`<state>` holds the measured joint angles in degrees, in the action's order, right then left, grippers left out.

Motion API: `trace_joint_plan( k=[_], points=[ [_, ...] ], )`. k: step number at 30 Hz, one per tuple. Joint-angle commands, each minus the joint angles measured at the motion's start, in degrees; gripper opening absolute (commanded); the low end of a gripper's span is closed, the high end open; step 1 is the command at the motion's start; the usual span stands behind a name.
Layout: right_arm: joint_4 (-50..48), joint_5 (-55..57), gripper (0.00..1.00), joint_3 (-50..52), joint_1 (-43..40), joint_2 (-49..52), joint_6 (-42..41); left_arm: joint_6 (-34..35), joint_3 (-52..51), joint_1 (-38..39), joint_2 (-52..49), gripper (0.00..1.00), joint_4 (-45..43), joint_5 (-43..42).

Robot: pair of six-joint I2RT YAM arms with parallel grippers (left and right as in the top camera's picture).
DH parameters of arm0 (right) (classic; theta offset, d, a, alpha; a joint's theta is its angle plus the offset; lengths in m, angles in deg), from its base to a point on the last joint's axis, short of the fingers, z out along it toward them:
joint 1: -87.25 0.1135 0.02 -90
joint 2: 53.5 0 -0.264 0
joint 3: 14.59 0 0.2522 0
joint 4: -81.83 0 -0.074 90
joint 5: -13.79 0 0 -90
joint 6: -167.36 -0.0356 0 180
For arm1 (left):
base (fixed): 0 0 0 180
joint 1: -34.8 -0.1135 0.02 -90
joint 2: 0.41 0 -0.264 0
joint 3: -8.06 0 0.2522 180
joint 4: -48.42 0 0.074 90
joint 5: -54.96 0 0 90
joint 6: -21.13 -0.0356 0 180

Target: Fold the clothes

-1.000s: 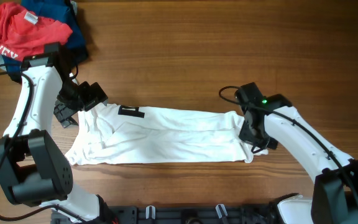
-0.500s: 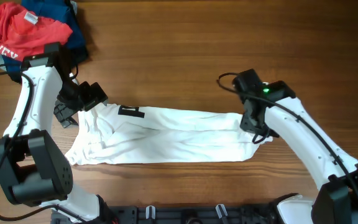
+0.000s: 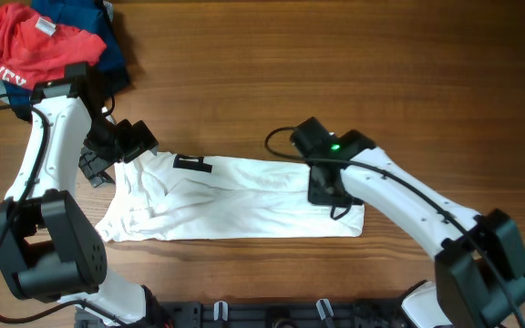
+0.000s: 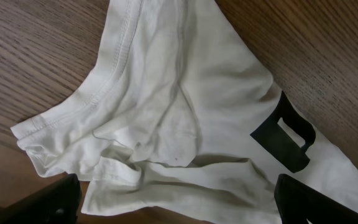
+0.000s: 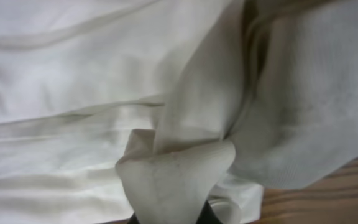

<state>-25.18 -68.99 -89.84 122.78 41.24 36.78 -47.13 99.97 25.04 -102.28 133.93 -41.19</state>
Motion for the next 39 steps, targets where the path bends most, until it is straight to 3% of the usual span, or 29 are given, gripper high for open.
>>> trace_joint_plan(
  k=[1, 3, 5, 6, 10, 11, 12, 13, 15, 16, 18, 24, 31, 39],
  points=[
    [-0.72, -3.45, 0.24, -0.81, 2.75, 1.31, -2.25, -0.31, -0.48, 0.28, 0.92, 1.00, 0.04, -0.90],
    [-0.35, -3.50, 0.47, -0.96, 2.75, 1.14, -3.06, -0.31, -0.48, 0.28, 0.92, 1.00, 0.04, -0.90],
    [0.79, -3.45, 0.62, -1.73, 2.75, 1.14, -2.93, -0.28, -0.48, 0.28, 0.92, 1.00, 0.02, -0.90],
    [1.90, -3.43, 0.67, -2.54, 2.75, 1.03, -2.93, -0.28, -0.48, 0.28, 0.92, 1.00, 0.00, -0.90],
    [8.20, -2.38, 0.72, -9.20, 2.71, -0.50, -2.84, -0.28, -0.48, 0.28, 0.92, 1.00, -0.02, -0.92],
    [10.01, -1.38, 0.89, -11.58, 2.62, -1.11, -2.86, -0.28, -0.48, 0.28, 0.92, 1.00, 0.00, -0.92],
    [11.58, -0.46, 0.99, -13.77, 2.43, -1.66, -2.82, -0.28, -0.48, 0.28, 0.92, 1.00, 0.00, -0.92],
    [12.87, 0.37, 1.00, -15.89, 2.10, -2.14, -2.51, -0.31, -0.48, 0.28, 0.92, 1.00, 0.04, -0.92],
    [13.51, 0.90, 0.99, -17.92, 0.79, -3.30, 0.33, -0.28, -0.48, 0.28, 0.92, 1.00, 0.20, -0.90],
    [13.55, 0.90, 0.93, -17.90, -0.07, -3.72, 0.76, -0.28, -0.48, 0.28, 0.92, 1.00, 0.28, -0.92],
    [14.38, 0.39, 0.67, -17.77, -2.12, -3.78, 1.22, -0.31, -0.48, 0.28, 0.92, 1.00, 0.46, -0.92],
    [12.87, -6.99, 0.34, -11.10, -5.51, -3.67, 5.09, -0.28, -0.48, 0.28, 0.92, 1.00, 0.50, -0.92],
    [2.23, -16.31, 0.29, 1.68, -4.81, -3.63, 6.10, -0.31, -0.48, 0.28, 0.92, 1.00, 1.14, -0.90],
    [-6.43, -22.80, 0.27, 9.42, -4.79, -3.02, 6.14, -0.28, -0.48, 0.28, 0.92, 1.00, 1.29, -0.92]
  ],
)
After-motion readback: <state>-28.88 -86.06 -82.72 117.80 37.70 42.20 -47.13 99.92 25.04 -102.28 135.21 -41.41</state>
